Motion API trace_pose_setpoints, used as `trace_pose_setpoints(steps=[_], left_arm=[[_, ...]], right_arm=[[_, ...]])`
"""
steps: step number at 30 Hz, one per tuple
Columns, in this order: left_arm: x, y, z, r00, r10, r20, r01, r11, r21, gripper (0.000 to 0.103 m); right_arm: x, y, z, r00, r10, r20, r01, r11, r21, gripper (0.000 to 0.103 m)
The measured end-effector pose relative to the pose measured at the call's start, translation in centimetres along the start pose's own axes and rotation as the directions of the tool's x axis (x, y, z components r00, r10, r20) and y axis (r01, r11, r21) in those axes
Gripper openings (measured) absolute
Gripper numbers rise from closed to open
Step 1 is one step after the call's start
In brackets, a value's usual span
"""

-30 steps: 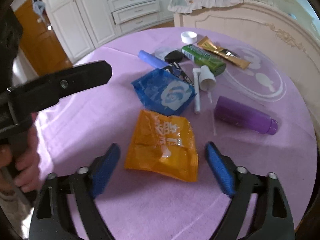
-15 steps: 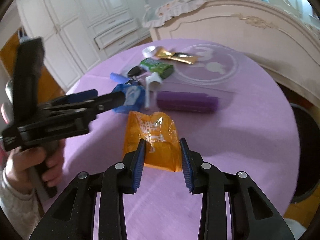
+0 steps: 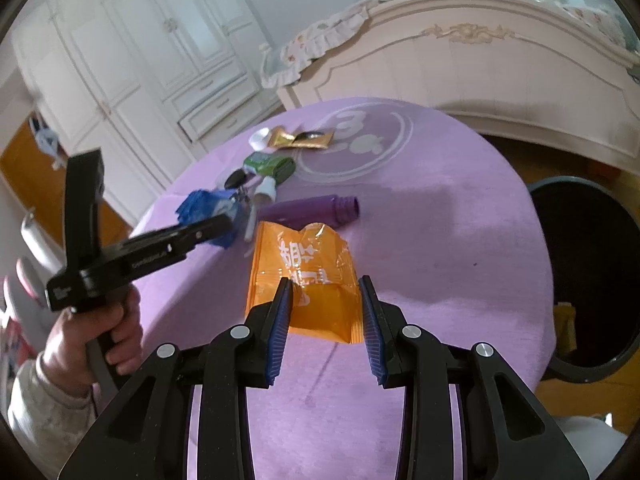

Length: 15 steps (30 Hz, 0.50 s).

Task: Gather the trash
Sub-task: 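Carry both packs over the black bin and open both tools to drop them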

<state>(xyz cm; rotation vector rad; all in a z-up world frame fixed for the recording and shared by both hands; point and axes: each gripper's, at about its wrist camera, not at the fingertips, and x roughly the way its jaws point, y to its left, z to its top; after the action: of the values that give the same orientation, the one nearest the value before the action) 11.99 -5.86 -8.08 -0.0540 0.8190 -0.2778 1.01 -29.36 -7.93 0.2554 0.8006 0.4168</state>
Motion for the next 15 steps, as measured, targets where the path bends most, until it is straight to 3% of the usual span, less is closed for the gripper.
trace_pose_setpoints(steps=[7,15], left_arm=[[-3.2,-2.2,1.4,0.994,-0.060,0.088,0.060,0.998,-0.003,0.048],[-2.4,-10.3,3.5,0.977,-0.193,0.092,0.182,0.977,0.115,0.048]], right_arm=[[-2.8,-3.7,1.0,0.991,-0.007,0.136,-0.005,0.996,0.089,0.034],[-6.2,-11.2,2.5,0.955,-0.126,0.267,0.052,0.962,0.268,0.034]])
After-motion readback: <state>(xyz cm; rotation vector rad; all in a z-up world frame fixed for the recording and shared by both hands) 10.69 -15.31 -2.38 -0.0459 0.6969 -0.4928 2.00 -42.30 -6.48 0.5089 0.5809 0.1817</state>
